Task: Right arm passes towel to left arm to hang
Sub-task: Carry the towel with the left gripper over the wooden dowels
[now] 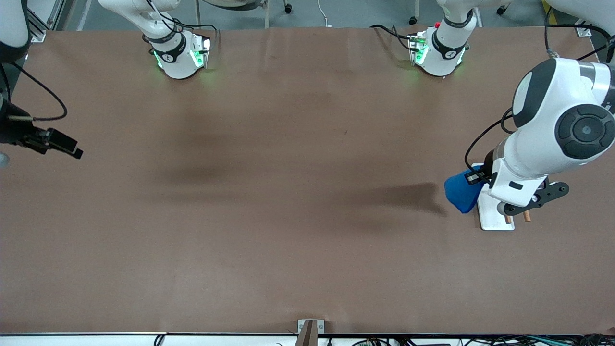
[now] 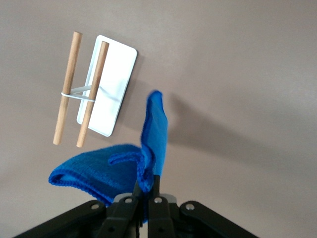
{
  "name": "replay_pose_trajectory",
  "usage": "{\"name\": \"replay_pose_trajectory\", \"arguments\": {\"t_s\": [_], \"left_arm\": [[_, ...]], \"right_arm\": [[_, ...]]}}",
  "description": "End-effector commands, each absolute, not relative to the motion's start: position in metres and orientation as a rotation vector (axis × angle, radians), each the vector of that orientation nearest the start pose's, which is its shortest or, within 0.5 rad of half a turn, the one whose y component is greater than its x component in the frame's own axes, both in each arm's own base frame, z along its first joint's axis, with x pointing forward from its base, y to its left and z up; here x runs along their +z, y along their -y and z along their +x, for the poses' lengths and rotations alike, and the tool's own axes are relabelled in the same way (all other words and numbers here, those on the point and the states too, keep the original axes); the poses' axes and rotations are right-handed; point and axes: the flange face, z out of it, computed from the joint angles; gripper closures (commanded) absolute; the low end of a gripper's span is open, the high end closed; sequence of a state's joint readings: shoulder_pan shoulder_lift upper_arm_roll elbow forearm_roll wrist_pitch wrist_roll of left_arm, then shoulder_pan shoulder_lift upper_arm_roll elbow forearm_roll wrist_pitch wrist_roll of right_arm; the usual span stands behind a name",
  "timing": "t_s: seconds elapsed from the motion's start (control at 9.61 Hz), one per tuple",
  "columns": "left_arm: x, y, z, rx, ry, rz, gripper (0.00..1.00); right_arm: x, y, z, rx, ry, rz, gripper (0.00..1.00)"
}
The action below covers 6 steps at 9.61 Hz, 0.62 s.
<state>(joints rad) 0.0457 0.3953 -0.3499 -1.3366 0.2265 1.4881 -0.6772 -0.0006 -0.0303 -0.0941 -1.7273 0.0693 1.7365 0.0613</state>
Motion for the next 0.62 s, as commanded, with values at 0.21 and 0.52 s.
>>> {"name": "replay_pose_trajectory", "arguments": {"t_s": [0.21,0.52], "left_arm": [[0.449,0.038,0.648,0.404,0.694,-2.812,0.99],[0.404,-0.044,0.655,0.528,0.636,-2.814,0.98]], "right_arm": [[0.618,0.052,0.548,-0.161,-0.209,-3.085,0.00],[0.639,0.051,0.550,-0.109,-0.203,-3.083,0.00]]}}
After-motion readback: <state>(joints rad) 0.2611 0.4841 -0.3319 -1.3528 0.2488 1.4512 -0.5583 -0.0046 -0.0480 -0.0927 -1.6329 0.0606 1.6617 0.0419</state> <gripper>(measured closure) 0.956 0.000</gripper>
